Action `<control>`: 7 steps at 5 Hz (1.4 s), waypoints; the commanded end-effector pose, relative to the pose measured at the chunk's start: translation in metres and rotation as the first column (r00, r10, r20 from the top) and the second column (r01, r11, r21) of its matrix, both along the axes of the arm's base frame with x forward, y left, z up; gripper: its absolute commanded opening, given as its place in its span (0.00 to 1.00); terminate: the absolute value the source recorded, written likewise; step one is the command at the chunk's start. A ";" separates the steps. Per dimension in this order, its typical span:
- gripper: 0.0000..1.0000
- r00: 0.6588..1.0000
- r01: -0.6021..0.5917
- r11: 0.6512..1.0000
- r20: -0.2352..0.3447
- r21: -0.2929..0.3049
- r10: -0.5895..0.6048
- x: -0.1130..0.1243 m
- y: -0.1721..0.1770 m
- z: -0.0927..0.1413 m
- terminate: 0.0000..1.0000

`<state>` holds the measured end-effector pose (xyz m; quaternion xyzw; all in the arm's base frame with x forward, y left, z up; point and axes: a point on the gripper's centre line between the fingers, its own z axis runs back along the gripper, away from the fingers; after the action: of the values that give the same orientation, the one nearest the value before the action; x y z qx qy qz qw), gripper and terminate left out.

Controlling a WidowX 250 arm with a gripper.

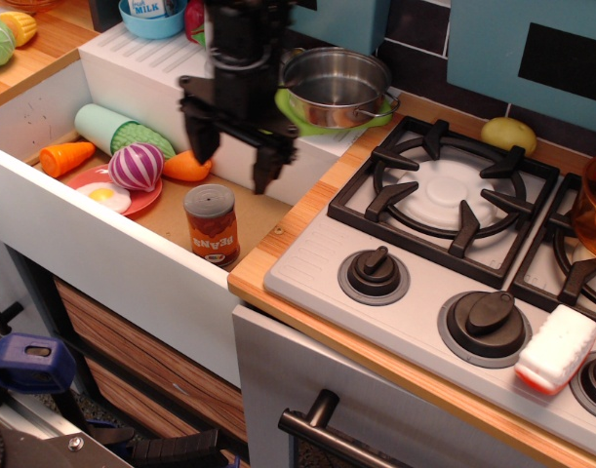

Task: Put can in pot

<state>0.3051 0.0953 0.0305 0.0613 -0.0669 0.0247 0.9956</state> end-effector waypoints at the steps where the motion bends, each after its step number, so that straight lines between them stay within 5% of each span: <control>1: 1.00 0.998 0.013 1.000 0.057 0.001 -0.013 0.003 0.021 -0.004 0.00; 7: 1.00 0.999 0.029 0.998 0.044 -0.062 -0.027 0.013 0.045 -0.037 0.00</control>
<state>0.3119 0.1345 -0.0194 0.0183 -0.0749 0.0158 0.9969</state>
